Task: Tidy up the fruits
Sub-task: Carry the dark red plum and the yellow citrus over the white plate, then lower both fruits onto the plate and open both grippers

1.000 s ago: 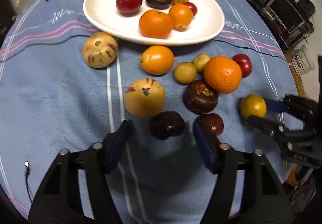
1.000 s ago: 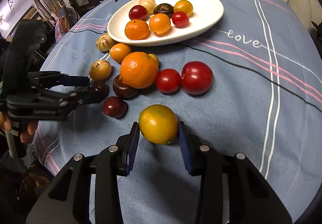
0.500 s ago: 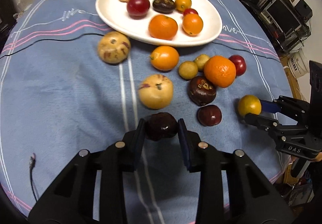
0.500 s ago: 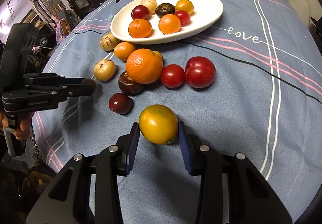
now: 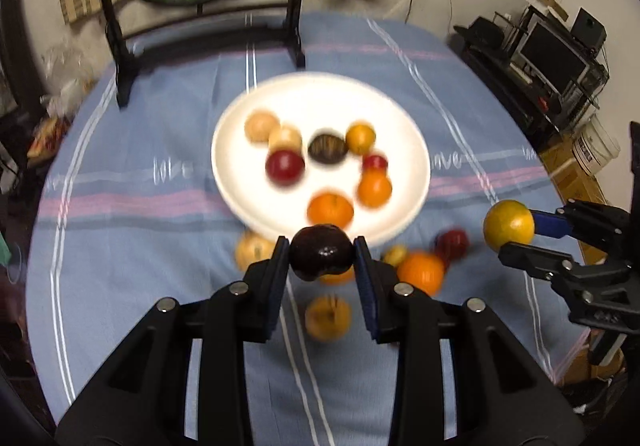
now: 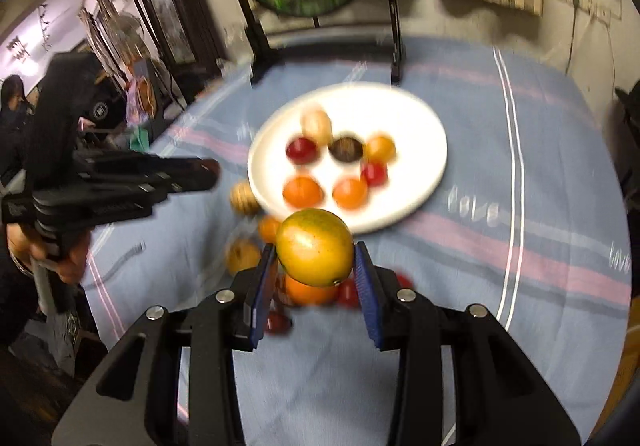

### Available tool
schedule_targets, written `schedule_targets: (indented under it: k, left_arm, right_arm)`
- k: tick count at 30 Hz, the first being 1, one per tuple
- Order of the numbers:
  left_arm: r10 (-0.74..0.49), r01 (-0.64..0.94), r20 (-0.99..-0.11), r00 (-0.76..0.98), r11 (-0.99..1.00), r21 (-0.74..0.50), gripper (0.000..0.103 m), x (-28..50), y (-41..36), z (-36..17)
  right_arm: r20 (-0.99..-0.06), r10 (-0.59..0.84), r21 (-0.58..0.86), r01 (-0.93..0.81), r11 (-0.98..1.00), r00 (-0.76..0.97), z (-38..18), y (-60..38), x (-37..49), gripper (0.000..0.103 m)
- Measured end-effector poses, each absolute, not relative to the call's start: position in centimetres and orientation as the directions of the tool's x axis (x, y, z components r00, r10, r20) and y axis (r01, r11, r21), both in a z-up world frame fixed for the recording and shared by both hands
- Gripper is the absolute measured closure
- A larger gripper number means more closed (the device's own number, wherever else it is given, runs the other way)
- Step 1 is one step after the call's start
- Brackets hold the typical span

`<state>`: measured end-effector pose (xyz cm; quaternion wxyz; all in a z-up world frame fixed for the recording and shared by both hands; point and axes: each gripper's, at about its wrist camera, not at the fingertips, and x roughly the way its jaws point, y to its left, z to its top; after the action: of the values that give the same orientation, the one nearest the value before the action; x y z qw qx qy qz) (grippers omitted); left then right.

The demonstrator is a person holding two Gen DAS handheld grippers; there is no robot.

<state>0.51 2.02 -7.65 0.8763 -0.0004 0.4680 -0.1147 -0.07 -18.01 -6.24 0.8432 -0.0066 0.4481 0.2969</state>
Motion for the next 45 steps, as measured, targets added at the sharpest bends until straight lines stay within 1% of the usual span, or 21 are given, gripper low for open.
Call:
schedule_targets:
  k: [5,12,22,45]
  left_arm:
    - [-0.183,0.183,-0.802,0.569,0.979,-0.093,0.070,4.5,1.4,-5.7]
    - [-0.159,0.171,-0.792,0.589,0.983,-0.070,0.070,7.1,0.4,-4.9]
    - [-0.120,0.163,-0.818,0.563,0.986,-0.032,0.070,9.5,-0.3,-7.2]
    - [-0.102,0.167,-0.851,0.515,0.986,-0.017,0.070,12.1,-0.9,-10.3]
  right_arm:
    - [-0.702,0.527,0.261,-0.515,0.816,0.479,-3.1,-16.9,3.1,0.064]
    - [-0.674,0.541,0.273,-0.510,0.815,0.503,-1.9,-15.8,6.7,0.064]
    - [-0.694,0.549,0.311,-0.494,0.812,0.466,-3.7,-15.1,9.9,0.064]
    - [-0.730,0.539,0.326,-0.481,0.814,0.419,-6.7,-14.2,13.4,0.064]
